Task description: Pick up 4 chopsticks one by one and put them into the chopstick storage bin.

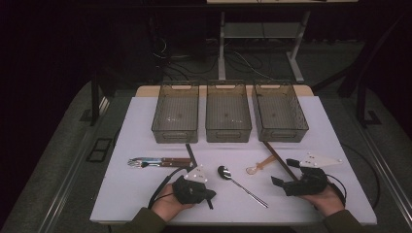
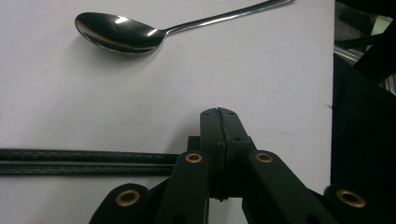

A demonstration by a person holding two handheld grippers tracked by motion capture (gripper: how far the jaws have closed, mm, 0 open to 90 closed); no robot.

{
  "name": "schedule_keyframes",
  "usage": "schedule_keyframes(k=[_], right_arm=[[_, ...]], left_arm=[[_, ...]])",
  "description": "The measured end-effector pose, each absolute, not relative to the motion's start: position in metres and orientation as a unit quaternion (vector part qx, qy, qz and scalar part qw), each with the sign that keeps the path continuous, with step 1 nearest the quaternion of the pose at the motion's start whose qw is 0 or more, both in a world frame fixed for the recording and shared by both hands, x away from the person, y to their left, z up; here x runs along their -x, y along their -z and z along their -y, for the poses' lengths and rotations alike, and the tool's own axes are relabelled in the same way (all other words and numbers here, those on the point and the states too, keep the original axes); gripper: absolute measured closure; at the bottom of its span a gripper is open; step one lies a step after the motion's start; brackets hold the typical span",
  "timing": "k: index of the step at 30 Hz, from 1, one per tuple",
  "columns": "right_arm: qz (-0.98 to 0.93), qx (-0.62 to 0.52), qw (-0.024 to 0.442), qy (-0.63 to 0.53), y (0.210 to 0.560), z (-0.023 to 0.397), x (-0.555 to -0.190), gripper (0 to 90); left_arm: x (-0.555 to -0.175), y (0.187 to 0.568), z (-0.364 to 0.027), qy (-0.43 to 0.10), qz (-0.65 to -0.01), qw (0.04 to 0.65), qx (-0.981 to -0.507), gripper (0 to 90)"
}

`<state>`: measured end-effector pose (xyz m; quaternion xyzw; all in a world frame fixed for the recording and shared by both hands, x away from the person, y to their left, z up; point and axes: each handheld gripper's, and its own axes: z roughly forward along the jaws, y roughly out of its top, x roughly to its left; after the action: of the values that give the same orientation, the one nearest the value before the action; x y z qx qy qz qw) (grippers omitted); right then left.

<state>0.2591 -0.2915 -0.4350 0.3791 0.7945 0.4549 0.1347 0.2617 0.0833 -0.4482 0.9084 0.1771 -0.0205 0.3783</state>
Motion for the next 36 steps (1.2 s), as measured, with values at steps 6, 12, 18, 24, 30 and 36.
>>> schedule_keyframes(k=[6, 12, 18, 24, 30, 36], right_arm=[[-0.795, -0.379, 0.134, -0.454, 0.435, 0.291, -0.259, 9.4], [-0.796, -0.378, 0.135, -0.453, 0.435, 0.291, -0.259, 9.4], [-0.798, -0.375, 0.136, -0.451, 0.435, 0.291, -0.259, 9.4], [-0.799, -0.375, 0.136, -0.451, 0.435, 0.291, -0.259, 9.4], [-0.799, -0.375, 0.137, -0.45, 0.435, 0.291, -0.259, 9.4], [-0.8, -0.374, 0.138, -0.449, 0.435, 0.29, -0.259, 9.4]], left_arm=[[-0.261, 0.448, -0.087, 0.027, -0.181, 0.377, -0.908, 89.6], [-0.26, 0.447, -0.09, 0.03, -0.183, 0.372, -0.91, 89.6], [-0.259, 0.446, -0.094, 0.029, -0.18, 0.366, -0.912, 89.6], [-0.256, 0.444, -0.099, 0.026, -0.181, 0.36, -0.915, 89.6], [-0.254, 0.444, -0.102, 0.028, -0.187, 0.357, -0.915, 89.7], [-0.252, 0.443, -0.107, 0.027, -0.196, 0.354, -0.914, 89.7]])
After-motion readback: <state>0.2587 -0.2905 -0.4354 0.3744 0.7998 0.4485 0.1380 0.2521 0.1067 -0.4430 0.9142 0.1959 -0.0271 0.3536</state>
